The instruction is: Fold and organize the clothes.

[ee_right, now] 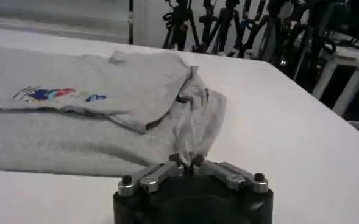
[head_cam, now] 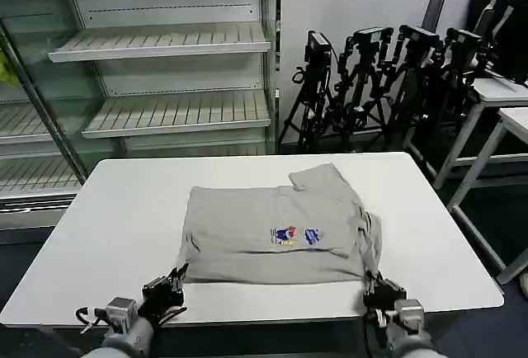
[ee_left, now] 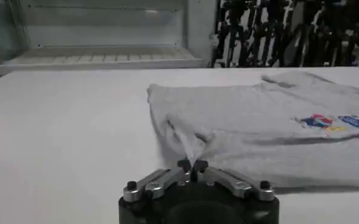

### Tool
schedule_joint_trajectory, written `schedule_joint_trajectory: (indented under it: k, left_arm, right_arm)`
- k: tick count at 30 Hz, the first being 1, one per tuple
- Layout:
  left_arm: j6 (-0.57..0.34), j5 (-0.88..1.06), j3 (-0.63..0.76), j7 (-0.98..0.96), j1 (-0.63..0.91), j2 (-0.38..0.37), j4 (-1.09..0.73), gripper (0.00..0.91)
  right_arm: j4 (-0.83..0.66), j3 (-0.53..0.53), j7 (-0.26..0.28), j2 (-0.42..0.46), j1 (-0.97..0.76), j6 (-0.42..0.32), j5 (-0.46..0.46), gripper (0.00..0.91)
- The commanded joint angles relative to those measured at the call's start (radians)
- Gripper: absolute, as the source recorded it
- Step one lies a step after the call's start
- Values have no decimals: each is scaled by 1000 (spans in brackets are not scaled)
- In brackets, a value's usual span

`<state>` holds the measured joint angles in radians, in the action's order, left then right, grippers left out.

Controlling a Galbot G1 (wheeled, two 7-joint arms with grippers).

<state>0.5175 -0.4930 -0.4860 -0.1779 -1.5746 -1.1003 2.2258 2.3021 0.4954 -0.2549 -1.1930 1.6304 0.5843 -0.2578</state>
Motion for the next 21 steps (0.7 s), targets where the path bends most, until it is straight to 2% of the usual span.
schedule_joint_trajectory:
  k: [1, 7, 12, 16, 20, 21]
  left_arm:
    - [29, 27, -57, 9, -115, 6, 137, 907]
    - [36, -69, -140, -2, -36, 46, 162, 907]
    - [22, -159, -144, -34, 88, 112, 91, 907]
    - [27, -206, -86, -59, 233, 142, -15, 907]
    - [39, -211, 9, -69, 402, 151, -140, 907]
    - [43, -211, 34, -71, 441, 153, -186, 907]
  right_arm:
    - [127, 42, -2, 8, 88, -7, 20, 907]
    - [139, 74, -32, 27, -33, -14, -53, 907]
    - [48, 68, -51, 66, -206, -10, -120, 907]
    - [-106, 13, -71, 91, -415, -7, -183, 907]
    - [-248, -64, -71, 64, -597, -5, -188, 907]
    - [-328, -96, -73, 55, -675, -5, -184, 907]
